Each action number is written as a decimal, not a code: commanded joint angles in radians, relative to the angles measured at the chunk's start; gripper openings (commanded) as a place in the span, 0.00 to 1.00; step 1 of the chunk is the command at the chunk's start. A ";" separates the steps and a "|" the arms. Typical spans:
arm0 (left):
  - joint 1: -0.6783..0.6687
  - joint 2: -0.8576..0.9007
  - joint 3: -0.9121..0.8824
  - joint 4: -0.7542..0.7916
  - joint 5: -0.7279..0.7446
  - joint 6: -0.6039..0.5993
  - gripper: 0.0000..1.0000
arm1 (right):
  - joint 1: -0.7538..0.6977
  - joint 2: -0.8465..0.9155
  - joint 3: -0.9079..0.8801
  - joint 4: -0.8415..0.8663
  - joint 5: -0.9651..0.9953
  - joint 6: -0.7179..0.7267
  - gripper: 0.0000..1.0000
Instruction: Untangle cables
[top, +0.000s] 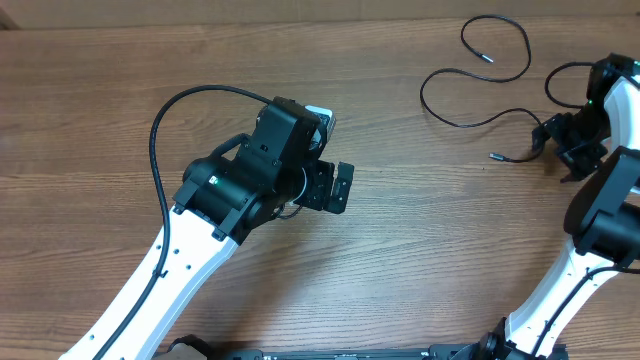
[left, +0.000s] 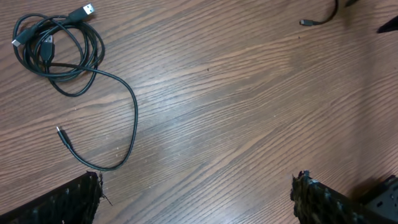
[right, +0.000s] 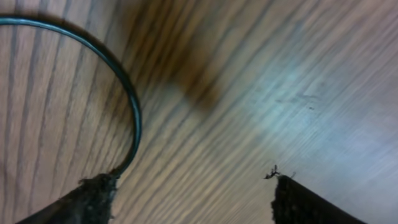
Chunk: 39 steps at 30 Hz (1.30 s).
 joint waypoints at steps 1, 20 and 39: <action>0.003 0.005 0.003 -0.002 0.007 0.001 1.00 | 0.000 -0.023 -0.044 0.033 -0.033 -0.019 0.75; 0.003 0.005 0.003 0.000 0.007 0.001 1.00 | 0.045 -0.005 -0.144 0.212 -0.124 -0.007 0.54; 0.003 0.005 0.003 0.001 0.007 0.001 1.00 | 0.117 0.027 -0.168 0.339 -0.121 0.042 0.37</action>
